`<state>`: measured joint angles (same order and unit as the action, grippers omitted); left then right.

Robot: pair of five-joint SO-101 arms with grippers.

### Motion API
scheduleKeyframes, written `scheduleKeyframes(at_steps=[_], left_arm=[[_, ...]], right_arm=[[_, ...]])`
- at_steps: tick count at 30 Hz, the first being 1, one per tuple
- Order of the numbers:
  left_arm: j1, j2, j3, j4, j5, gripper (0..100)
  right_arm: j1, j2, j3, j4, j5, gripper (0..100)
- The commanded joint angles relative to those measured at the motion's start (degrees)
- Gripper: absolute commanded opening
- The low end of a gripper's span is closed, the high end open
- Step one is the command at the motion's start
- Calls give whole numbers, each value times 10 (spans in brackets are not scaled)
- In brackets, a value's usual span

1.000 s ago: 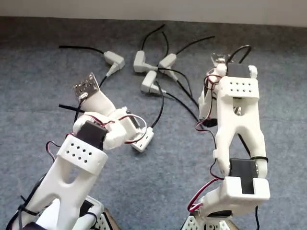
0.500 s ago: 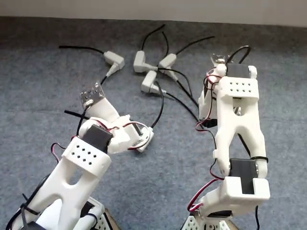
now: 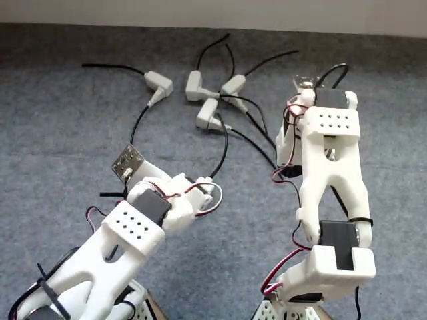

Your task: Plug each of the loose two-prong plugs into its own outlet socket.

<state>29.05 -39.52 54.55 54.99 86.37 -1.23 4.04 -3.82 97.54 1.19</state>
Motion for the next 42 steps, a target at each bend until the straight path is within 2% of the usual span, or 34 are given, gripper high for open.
scheduleKeyframes(at_steps=[1, 7, 21, 32, 42], left_arm=[[-8, 0, 1, -29, 3, 7], [-53, 0, 3, -28, -20, 7], [-23, -1, 12, -22, -19, 7], [-27, 0, 48, -57, -21, 7], [-28, 0, 48, -58, -20, 7]], right_arm=[[6, -7, 1, -15, 1, 6], [5, -9, 47, -59, 1, 6], [7, -9, 51, -67, 1, 6], [7, -9, 52, -67, 1, 6], [7, -9, 52, -67, 1, 6]])
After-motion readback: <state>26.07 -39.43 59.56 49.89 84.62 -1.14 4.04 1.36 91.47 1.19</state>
